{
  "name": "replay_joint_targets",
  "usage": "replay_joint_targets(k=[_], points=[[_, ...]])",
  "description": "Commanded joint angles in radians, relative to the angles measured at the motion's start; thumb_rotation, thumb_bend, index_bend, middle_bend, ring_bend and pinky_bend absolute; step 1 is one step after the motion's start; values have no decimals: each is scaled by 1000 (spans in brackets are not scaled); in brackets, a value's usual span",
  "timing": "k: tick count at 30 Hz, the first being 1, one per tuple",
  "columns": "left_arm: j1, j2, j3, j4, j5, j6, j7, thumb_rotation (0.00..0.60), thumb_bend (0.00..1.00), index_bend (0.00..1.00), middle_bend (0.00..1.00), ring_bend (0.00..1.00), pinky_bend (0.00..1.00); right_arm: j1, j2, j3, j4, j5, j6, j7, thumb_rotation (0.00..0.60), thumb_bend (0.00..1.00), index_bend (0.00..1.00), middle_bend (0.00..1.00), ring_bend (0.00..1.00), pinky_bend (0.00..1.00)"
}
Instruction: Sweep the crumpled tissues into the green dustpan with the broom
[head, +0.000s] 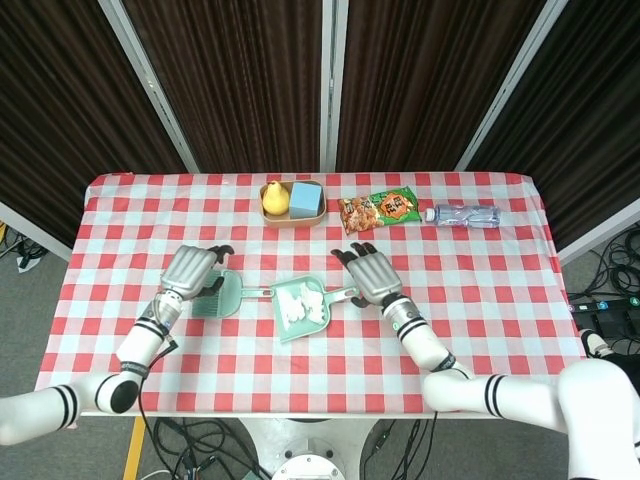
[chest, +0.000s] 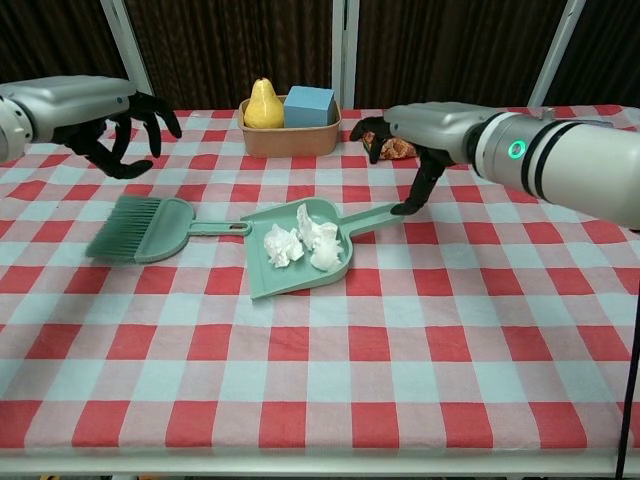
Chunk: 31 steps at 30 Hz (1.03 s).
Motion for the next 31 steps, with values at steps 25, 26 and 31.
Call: replay_joint_targets(k=[25, 26, 31], points=[[556, 232, 162, -14, 178, 593, -266, 600, 209, 247, 290, 244, 271, -643, 506, -186, -149, -478, 635, 553, 600, 154, 65, 114, 0, 4], [573, 239, 172, -30, 183, 606, -249, 600, 210, 247, 290, 244, 271, -670, 505, -190, -147, -483, 658, 563, 600, 154, 65, 114, 0, 2], [617, 248, 185, -79, 205, 645, -217, 600, 209, 247, 289, 244, 266, -737, 506, -199, -152, -500, 697, 577, 600, 155, 65, 117, 0, 0]])
